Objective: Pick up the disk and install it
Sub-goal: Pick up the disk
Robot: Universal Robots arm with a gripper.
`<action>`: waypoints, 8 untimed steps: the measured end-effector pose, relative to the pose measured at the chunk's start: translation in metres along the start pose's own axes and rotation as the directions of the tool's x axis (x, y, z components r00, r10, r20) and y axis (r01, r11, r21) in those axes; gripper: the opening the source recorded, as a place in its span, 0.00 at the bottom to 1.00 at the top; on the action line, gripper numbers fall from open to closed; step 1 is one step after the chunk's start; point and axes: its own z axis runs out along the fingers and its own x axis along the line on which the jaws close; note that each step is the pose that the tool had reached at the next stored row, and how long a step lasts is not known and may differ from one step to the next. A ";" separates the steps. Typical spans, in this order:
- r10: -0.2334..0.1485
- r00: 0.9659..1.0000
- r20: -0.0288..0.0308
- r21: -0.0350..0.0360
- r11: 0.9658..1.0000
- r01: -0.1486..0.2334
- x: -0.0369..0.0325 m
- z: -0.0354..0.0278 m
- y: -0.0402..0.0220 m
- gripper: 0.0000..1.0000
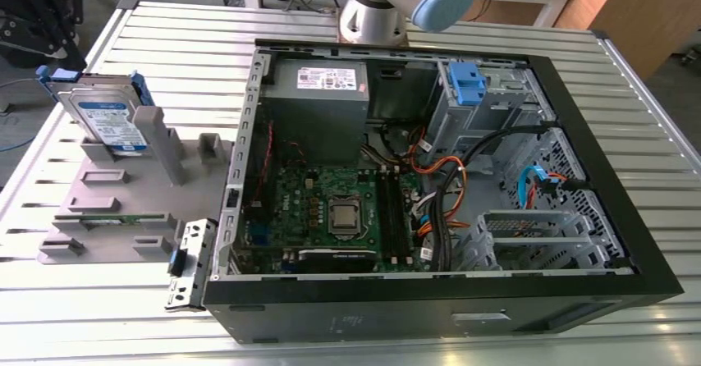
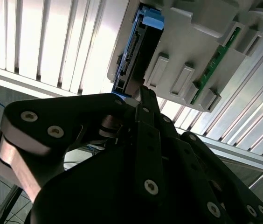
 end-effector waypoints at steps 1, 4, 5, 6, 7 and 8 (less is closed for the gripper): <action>-0.003 1.000 0.000 0.000 1.000 0.003 -0.0004 0.0001 -0.0001 0.11; -0.018 1.000 -0.001 0.000 1.000 0.018 -0.0010 0.0012 -0.0001 0.11; -0.024 1.000 -0.001 -0.001 1.000 0.024 -0.0011 0.0016 -0.0002 0.11; -0.030 1.000 -0.001 -0.001 1.000 0.030 -0.0014 0.0021 -0.0002 0.11; -0.033 0.999 -0.002 -0.001 0.999 0.033 -0.0018 0.0028 -0.0002 0.11; -0.034 0.999 -0.002 -0.001 0.999 0.034 -0.0021 0.0037 -0.0003 0.11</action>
